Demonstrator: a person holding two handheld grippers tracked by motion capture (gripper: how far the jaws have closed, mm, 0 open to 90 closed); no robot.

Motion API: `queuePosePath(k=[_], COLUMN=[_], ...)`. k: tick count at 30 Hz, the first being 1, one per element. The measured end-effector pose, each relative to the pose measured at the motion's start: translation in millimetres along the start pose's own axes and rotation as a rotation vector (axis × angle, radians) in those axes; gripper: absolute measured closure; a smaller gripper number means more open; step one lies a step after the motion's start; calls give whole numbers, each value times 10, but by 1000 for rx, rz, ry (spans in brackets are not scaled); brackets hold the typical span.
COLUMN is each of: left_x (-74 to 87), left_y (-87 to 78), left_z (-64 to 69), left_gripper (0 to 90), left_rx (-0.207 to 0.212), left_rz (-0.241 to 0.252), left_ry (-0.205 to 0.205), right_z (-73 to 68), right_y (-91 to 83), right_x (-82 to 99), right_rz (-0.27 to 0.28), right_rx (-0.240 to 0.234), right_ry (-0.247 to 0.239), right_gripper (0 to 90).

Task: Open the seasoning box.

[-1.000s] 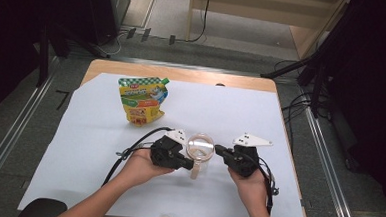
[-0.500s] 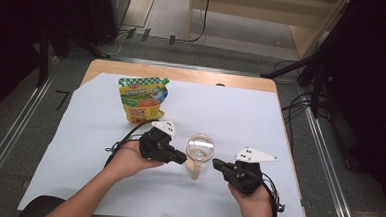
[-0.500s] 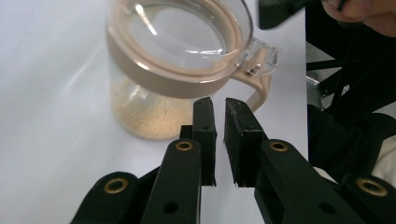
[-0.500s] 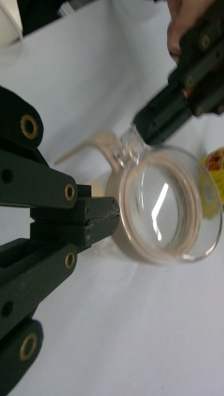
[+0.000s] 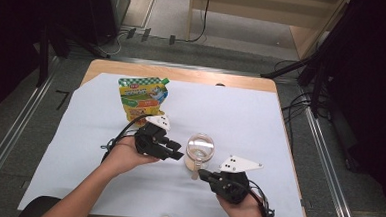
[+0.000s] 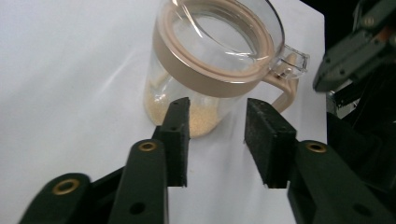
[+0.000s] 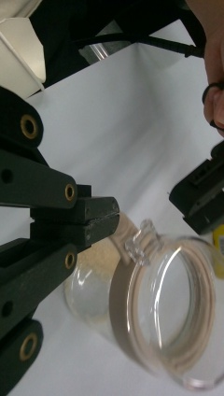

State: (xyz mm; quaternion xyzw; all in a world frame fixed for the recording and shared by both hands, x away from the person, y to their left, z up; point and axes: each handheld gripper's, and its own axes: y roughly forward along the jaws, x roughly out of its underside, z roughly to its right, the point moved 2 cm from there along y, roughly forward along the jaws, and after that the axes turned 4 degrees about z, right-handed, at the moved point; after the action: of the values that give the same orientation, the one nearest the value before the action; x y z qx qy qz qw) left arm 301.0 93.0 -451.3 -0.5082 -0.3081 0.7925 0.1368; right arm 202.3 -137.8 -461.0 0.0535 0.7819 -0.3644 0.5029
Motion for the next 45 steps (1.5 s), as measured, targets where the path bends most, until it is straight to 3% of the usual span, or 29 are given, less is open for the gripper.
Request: queuePosePath(k=[11, 19, 26, 37, 45], left_x=[29, 47, 50, 45, 37], left_y=[-25, -43, -42, -18, 3], left_z=[-54, -84, -84, -76, -76], left_gripper=[500, 474, 474, 474, 476], left_rx=[-23, -31, -37, -35, -30], left_rz=[19, 22, 20, 16, 9], left_ry=[-13, -29, -26, -14, -12], right_z=[-46, -49, -9, 140, 343], right_y=[260, 290, 243, 86, -65], right_x=[10, 9, 24, 65, 81], right_rz=[-23, -18, -12, -7, 7], right_rx=[-15, -25, -15, 31, 67], right_ry=[-17, -45, -55, -18, 31], right_gripper=[900, 900, 900, 900, 900])
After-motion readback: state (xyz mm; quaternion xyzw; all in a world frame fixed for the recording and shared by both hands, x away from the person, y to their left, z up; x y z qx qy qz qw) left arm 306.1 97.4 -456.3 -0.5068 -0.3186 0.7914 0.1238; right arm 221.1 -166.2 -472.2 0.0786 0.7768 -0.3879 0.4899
